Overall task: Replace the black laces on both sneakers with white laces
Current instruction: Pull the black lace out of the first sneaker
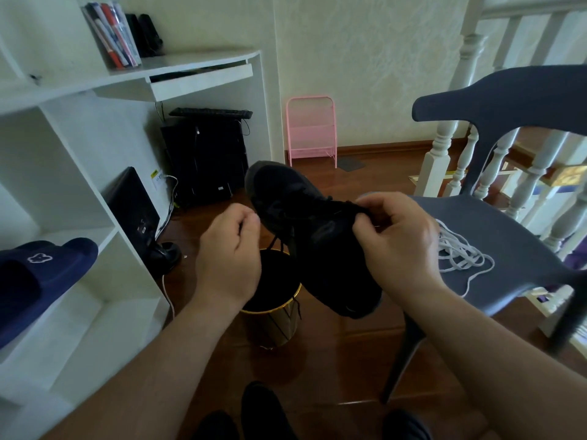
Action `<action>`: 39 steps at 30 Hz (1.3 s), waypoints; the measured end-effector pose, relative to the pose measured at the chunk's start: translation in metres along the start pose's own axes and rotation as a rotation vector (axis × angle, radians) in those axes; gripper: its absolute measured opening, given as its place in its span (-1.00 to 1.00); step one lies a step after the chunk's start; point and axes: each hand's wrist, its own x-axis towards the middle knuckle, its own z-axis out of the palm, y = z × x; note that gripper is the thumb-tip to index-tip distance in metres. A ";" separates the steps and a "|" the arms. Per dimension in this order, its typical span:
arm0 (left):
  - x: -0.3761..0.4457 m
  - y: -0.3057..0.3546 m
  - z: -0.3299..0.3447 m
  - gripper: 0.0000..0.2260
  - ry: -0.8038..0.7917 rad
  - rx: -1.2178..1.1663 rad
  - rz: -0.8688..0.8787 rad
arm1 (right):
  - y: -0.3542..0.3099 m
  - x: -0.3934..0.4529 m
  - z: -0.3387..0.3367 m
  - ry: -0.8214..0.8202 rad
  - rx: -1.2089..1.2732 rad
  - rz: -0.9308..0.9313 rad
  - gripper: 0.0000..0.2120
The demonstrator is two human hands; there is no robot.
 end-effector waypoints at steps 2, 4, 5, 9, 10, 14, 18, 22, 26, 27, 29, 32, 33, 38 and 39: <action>-0.008 0.007 0.003 -0.77 -0.144 -0.002 0.169 | 0.004 0.004 -0.002 0.013 0.045 0.130 -0.85; -0.014 0.015 0.004 -0.77 -0.183 -0.079 0.269 | 0.007 0.009 -0.006 0.043 0.082 0.229 -0.85; -0.014 0.018 0.004 -0.76 -0.134 -0.131 0.276 | 0.009 0.011 -0.009 0.061 0.102 0.264 -0.84; -0.003 0.014 0.000 -0.82 0.048 -0.059 0.111 | 0.014 0.012 -0.015 0.086 0.114 0.310 -0.84; 0.001 0.007 0.001 -0.85 -0.005 0.032 0.006 | 0.014 0.011 -0.015 0.078 0.110 0.314 -0.85; -0.001 -0.003 0.007 -0.74 -0.260 0.520 -0.177 | 0.016 0.006 -0.010 0.033 0.106 0.348 -0.85; -0.008 0.021 0.014 -0.81 -0.294 0.020 -0.129 | 0.011 0.001 -0.001 0.013 0.141 0.323 -0.87; -0.012 0.023 0.027 -0.74 -0.325 -0.099 -0.292 | 0.002 -0.012 0.011 -0.048 0.190 0.271 -0.86; -0.005 0.009 0.024 -0.86 -0.090 -0.027 -0.276 | -0.010 -0.026 0.020 -0.145 0.201 0.152 -0.81; -0.005 0.006 0.021 -0.85 -0.043 0.007 -0.212 | -0.011 -0.027 0.021 -0.189 0.189 0.101 -0.78; -0.006 0.005 0.014 -0.81 0.033 0.148 -0.049 | -0.013 -0.029 0.020 -0.309 0.169 0.021 -0.73; -0.007 0.007 0.008 -0.79 0.082 0.268 0.092 | -0.012 -0.024 0.017 -0.404 0.193 0.064 -0.71; -0.008 0.009 0.008 -0.78 0.094 0.270 0.113 | -0.011 -0.021 0.017 -0.390 0.168 0.067 -0.73; -0.017 0.020 0.015 -0.74 0.093 0.322 0.253 | -0.010 -0.011 0.015 -0.324 -0.080 0.051 -0.92; -0.018 0.020 0.016 -0.74 0.086 0.327 0.259 | -0.009 -0.010 0.014 -0.329 -0.085 0.071 -0.91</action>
